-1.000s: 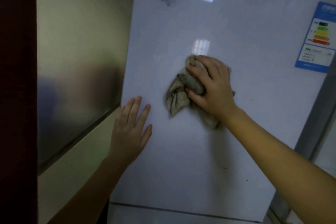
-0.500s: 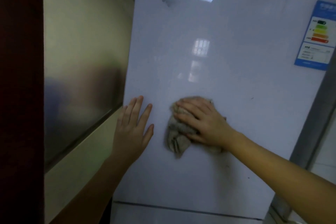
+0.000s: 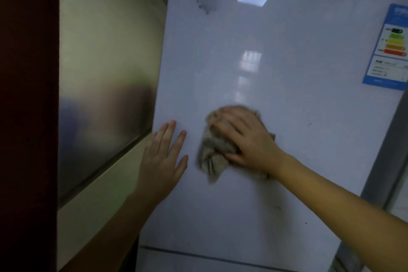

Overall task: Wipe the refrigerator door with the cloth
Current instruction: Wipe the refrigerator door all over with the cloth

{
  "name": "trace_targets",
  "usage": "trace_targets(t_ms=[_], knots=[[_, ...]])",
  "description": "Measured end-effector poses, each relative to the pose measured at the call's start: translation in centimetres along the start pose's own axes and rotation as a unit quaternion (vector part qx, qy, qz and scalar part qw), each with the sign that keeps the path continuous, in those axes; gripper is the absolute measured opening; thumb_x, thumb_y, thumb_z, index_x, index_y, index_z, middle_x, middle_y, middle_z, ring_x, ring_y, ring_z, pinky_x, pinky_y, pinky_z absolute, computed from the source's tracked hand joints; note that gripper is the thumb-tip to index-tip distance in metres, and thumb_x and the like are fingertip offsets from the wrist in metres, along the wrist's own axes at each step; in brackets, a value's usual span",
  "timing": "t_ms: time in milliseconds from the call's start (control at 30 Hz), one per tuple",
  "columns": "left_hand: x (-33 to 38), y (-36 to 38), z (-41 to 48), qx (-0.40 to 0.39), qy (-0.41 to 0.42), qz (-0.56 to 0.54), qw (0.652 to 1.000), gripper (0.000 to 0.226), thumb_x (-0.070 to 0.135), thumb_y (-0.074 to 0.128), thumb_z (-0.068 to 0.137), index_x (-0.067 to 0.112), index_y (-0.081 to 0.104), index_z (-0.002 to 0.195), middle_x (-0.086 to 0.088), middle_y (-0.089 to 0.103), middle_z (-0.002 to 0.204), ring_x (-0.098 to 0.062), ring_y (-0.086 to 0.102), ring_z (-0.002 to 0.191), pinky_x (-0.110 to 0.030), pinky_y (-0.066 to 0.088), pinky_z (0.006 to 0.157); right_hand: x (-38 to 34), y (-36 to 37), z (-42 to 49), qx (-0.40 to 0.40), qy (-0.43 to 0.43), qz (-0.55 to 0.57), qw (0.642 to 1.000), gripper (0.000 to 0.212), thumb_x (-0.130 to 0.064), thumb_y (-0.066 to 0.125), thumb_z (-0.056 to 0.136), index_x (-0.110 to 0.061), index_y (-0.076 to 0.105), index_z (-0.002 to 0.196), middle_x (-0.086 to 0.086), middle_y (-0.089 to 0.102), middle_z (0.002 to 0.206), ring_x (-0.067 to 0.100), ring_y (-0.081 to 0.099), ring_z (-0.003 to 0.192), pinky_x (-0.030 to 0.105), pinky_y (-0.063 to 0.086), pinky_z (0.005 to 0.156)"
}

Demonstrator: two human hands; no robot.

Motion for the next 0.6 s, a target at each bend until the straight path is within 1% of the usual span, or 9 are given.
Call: trace_targets(t_ms=[67,133,167,233,300,400,467,533,600], knots=[[0.1,-0.1,0.0,0.001,0.002,0.001,1.0,0.057,0.036,0.054,0.099,0.01,0.047,0.15,-0.019,0.037,0.16,-0.035,0.036,0.148,-0.052,0.039,0.116,-1.1,1.1,-1.4,-0.032,-0.021,0.02,0.999,0.071,-0.046,0.067,0.097,-0.008,0.046,0.153,0.014,0.052,0.154,0.032,0.046,0.144,0.046,0.028,0.127],[0.0,-0.2,0.0,-0.001,-0.005,-0.008,1.0,0.057,0.035,0.055,0.099,0.01,0.046,0.15,-0.019,0.036,0.161,-0.035,0.035,0.149,-0.05,0.039,0.116,-0.5,1.1,-1.2,-0.035,-0.011,0.045,0.998,0.073,-0.047,0.066,0.097,-0.006,0.042,0.153,0.014,0.051,0.154,0.03,0.046,0.144,0.039,0.022,0.129],[-0.2,-0.2,-0.1,-0.001,-0.012,-0.015,1.0,0.058,0.035,0.055,0.099,0.01,0.046,0.15,-0.019,0.035,0.161,-0.035,0.034,0.149,-0.05,0.039,0.116,0.1,0.8,-0.6,-0.029,-0.002,0.058,0.998,0.072,-0.045,0.067,0.097,-0.004,0.044,0.152,0.015,0.052,0.153,0.031,0.047,0.142,0.039,0.023,0.129],[-0.5,-0.3,-0.6,-0.001,-0.03,-0.026,0.999,0.058,0.034,0.056,0.098,0.008,0.046,0.15,-0.019,0.034,0.161,-0.037,0.035,0.149,-0.048,0.038,0.116,1.7,-0.3,1.3,-0.006,0.012,0.069,0.997,0.066,-0.04,0.071,0.095,-0.001,0.052,0.145,0.019,0.053,0.15,0.035,0.05,0.14,0.045,0.031,0.126],[-0.6,-0.4,-1.3,0.002,-0.035,-0.031,0.999,0.057,0.033,0.056,0.098,0.007,0.047,0.148,-0.02,0.036,0.16,-0.037,0.037,0.147,-0.046,0.037,0.117,3.4,-1.7,3.8,0.028,0.026,0.046,0.998,0.06,-0.037,0.073,0.094,0.002,0.058,0.138,0.023,0.055,0.146,0.04,0.051,0.138,0.051,0.037,0.12],[-0.8,-0.6,-2.6,0.008,-0.034,-0.03,0.999,0.053,0.031,0.056,0.098,0.005,0.051,0.144,-0.021,0.04,0.157,-0.038,0.041,0.145,-0.045,0.039,0.115,5.3,-3.6,7.8,0.089,0.051,0.014,0.995,0.057,-0.039,0.073,0.094,0.002,0.062,0.133,0.026,0.057,0.141,0.042,0.05,0.137,0.048,0.037,0.119],[-1.1,-0.6,-3.5,0.009,-0.04,-0.031,0.999,0.052,0.031,0.055,0.099,0.003,0.053,0.142,-0.022,0.041,0.156,-0.037,0.041,0.145,-0.044,0.039,0.115,5.4,-3.7,10.3,0.114,0.054,0.011,0.992,0.056,-0.039,0.073,0.094,0.003,0.063,0.131,0.024,0.06,0.138,0.042,0.054,0.134,0.049,0.04,0.118],[-1.3,-0.3,-4.3,0.002,-0.046,-0.032,0.998,0.052,0.032,0.055,0.099,0.003,0.053,0.143,-0.021,0.04,0.157,-0.036,0.038,0.147,-0.045,0.04,0.115,4.5,-2.9,11.9,0.12,0.039,0.018,0.992,0.056,-0.038,0.073,0.093,0.002,0.064,0.13,0.022,0.062,0.136,0.041,0.057,0.131,0.051,0.041,0.116],[-1.4,0.2,-4.8,-0.01,-0.048,-0.031,0.998,0.054,0.033,0.055,0.099,0.005,0.051,0.145,-0.02,0.038,0.159,-0.034,0.035,0.149,-0.046,0.04,0.116,3.0,-1.8,12.0,0.106,0.018,0.029,0.994,0.056,-0.038,0.072,0.094,0.001,0.064,0.133,0.02,0.062,0.139,0.039,0.055,0.133,0.049,0.039,0.118]])
Point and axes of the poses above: each hand's wrist, its own z-axis towards the middle knuckle, its own y-axis out of the palm, x = y × z, the point moved 10 cm from there along z, towards the middle knuckle
